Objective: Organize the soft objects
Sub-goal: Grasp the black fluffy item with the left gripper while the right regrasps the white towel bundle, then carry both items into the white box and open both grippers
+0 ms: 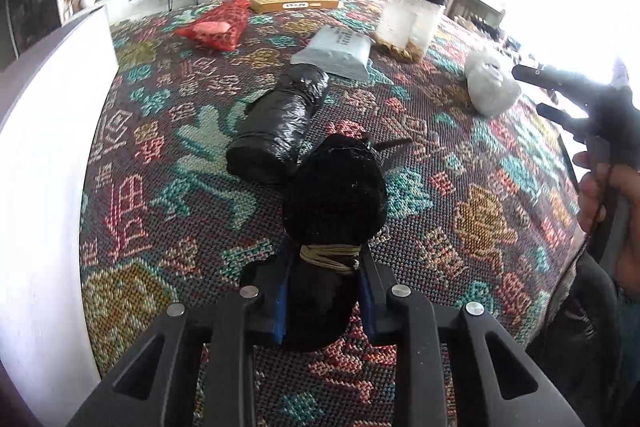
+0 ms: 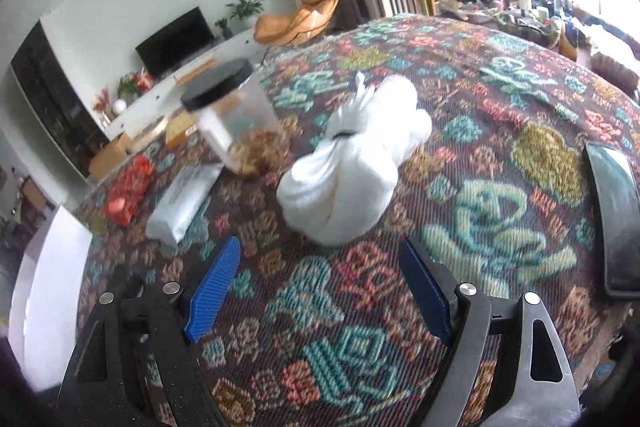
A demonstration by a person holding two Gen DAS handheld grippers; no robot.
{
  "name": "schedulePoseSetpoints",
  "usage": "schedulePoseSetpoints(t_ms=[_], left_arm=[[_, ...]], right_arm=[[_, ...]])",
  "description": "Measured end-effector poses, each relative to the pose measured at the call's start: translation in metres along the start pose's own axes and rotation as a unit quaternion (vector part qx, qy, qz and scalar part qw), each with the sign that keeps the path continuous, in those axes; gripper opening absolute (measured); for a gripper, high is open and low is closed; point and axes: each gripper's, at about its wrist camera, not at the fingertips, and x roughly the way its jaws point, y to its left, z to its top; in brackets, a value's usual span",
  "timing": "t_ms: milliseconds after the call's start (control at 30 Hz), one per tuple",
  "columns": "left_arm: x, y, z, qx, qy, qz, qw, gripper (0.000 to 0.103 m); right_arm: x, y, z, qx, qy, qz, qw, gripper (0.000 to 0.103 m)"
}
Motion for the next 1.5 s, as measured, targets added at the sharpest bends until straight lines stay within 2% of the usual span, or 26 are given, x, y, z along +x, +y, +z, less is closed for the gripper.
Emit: schedulePoseSetpoints(t_ms=[100,167,233,300,367,533,633,733,800,867,933,1000,1067,1100,1133,1167,1200,1267,1333,1400,1500], left_arm=[[-0.013,0.008,-0.002,-0.042,-0.013,-0.018,0.9988,0.027],[-0.025,0.012,-0.003,-0.059,-0.025,-0.028,0.9976,0.027],[-0.04,0.017,-0.001,-0.072,-0.039,-0.036,0.996,0.027],[-0.055,0.022,0.003,-0.08,-0.055,-0.044,0.9943,0.027],[-0.066,0.026,0.013,-0.087,-0.068,-0.05,0.9926,0.027],[-0.096,0.037,0.033,-0.107,-0.102,-0.07,0.9865,0.027],[-0.117,0.052,0.039,-0.12,-0.12,-0.072,0.9828,0.027],[-0.142,0.075,0.04,-0.132,-0.134,-0.056,0.9806,0.027],[-0.16,0.093,0.034,-0.135,-0.139,-0.021,0.9808,0.027],[-0.176,0.113,0.024,-0.141,-0.138,0.021,0.9801,0.027],[-0.19,0.137,0.009,-0.154,-0.134,0.07,0.9764,0.029],[-0.202,0.159,-0.008,-0.171,-0.127,0.128,0.9686,0.032],[-0.211,0.181,-0.027,-0.194,-0.119,0.182,0.9565,0.05],[-0.215,0.191,-0.036,-0.208,-0.116,0.198,0.9508,0.079],[-0.218,0.198,-0.046,-0.222,-0.119,0.211,0.9445,0.102],[-0.223,0.203,-0.054,-0.235,-0.131,0.223,0.937,0.103],[-0.226,0.207,-0.061,-0.244,-0.139,0.233,0.9309,0.103],[-0.228,0.211,-0.068,-0.253,-0.14,0.234,0.9282,0.103],[-0.228,0.207,-0.069,-0.254,-0.148,0.224,0.9293,0.103],[-0.226,0.196,-0.066,-0.245,-0.158,0.203,0.9347,0.103],[-0.22,0.159,-0.047,-0.212,-0.166,0.143,0.9523,0.103]], right_arm=[[0.044,0.005,0.04,-0.007,0.062,-0.027,0.998,0.084],[0.081,0.007,0.046,-0.046,0.131,-0.062,0.988,0.082],[0.095,0.005,0.044,-0.062,0.173,-0.046,0.982,0.045],[0.091,0.008,0.051,-0.08,0.158,-0.052,0.983,0.039],[0.083,0.013,0.065,-0.095,0.123,-0.057,0.986,0.038],[0.054,0.023,0.125,-0.101,0.024,-0.003,0.995,0.038],[0.026,0.052,0.143,-0.141,-0.015,0.026,0.989,0.038],[-0.003,0.102,0.134,-0.183,-0.008,0.091,0.979,0.038],[-0.024,0.149,0.11,-0.211,0.017,0.152,0.965,0.038],[-0.043,0.203,0.072,-0.235,0.056,0.226,0.944,0.038],[-0.064,0.259,0.026,-0.266,0.095,0.293,0.913,0.039],[-0.083,0.311,-0.021,-0.298,0.13,0.346,0.88,0.039],[-0.095,0.353,-0.065,-0.311,0.165,0.382,0.855,0.045],[-0.097,0.37,-0.084,-0.31,0.185,0.401,0.842,0.057],[-0.095,0.384,-0.102,-0.311,0.21,0.416,0.829,0.063],[-0.091,0.395,-0.118,-0.314,0.232,0.419,0.82,0.069],[-0.088,0.403,-0.129,-0.317,0.248,0.414,0.816,0.069],[-0.08,0.403,-0.136,-0.308,0.257,0.41,0.819,0.069],[-0.071,0.377,-0.124,-0.293,0.238,0.406,0.832,0.069],[-0.063,0.347,-0.111,-0.294,0.196,0.371,0.859,0.069],[-0.043,0.282,-0.092,-0.285,0.133,0.282,0.906,0.072]])
